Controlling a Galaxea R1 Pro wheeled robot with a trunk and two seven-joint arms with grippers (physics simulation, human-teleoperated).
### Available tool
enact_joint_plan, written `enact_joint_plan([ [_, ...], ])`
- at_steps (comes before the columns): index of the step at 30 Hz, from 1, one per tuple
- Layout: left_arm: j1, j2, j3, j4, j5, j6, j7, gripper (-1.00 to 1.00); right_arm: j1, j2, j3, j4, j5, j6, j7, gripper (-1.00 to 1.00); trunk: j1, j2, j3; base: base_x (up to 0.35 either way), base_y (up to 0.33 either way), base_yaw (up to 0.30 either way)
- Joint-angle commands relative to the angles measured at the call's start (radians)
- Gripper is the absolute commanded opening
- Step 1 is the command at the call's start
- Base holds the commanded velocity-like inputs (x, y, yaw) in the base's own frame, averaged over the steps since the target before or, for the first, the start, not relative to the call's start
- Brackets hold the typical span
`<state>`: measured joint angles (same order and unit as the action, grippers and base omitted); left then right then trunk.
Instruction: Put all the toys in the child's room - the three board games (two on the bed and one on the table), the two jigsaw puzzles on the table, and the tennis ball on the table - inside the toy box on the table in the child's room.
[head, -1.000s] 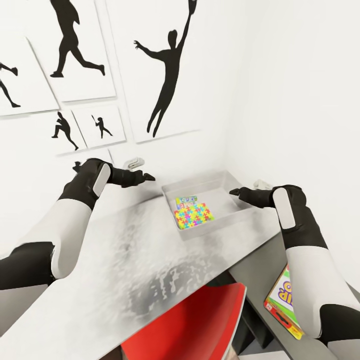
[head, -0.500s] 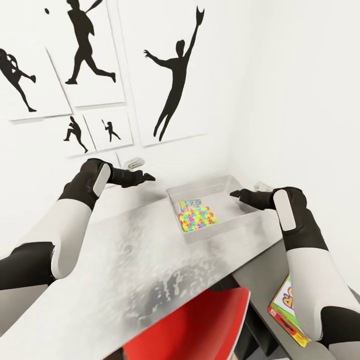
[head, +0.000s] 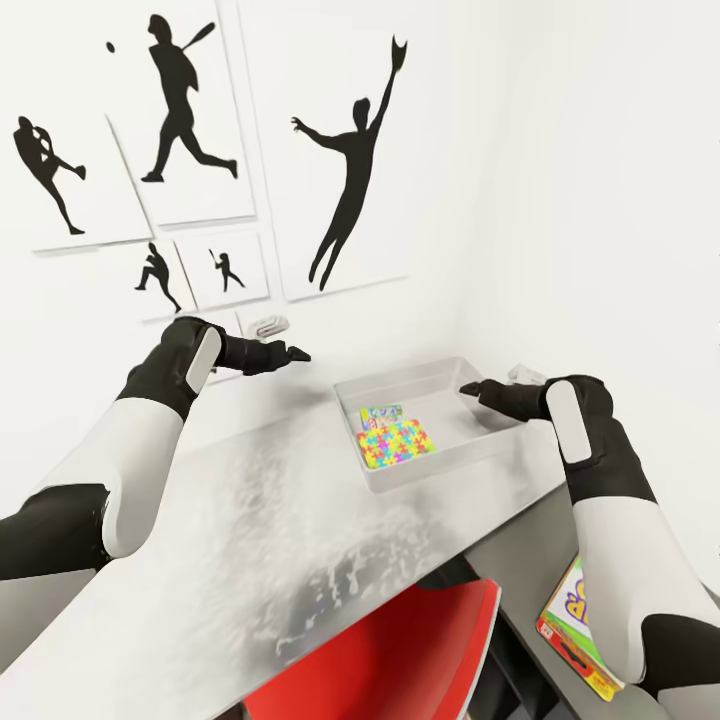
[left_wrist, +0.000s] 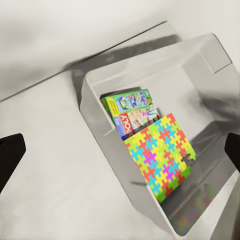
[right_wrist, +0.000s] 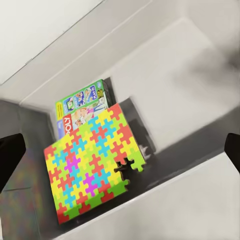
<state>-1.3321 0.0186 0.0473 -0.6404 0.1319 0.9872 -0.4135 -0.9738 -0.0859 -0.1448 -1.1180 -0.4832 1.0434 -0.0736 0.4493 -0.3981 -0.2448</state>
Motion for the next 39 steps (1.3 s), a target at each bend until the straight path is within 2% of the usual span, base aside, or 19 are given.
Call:
enact_joint_plan([
  [1, -0.001, 0.000, 0.002, 0.000, 0.006, 0.007, 0.002, 1.00, 0.001, 0.000, -0.001, 0.000, -0.009, 0.004, -0.008, 1.00, 0.001, -0.002, 0.000, 0.000, -0.046, 0.000],
  [39, -0.001, 0.001, 0.003, 0.000, 0.006, 0.007, 0.000, 1.00, 0.009, 0.000, 0.000, 0.007, -0.004, 0.004, -0.008, 1.00, 0.001, -0.002, 0.063, 0.000, -0.013, 0.000],
])
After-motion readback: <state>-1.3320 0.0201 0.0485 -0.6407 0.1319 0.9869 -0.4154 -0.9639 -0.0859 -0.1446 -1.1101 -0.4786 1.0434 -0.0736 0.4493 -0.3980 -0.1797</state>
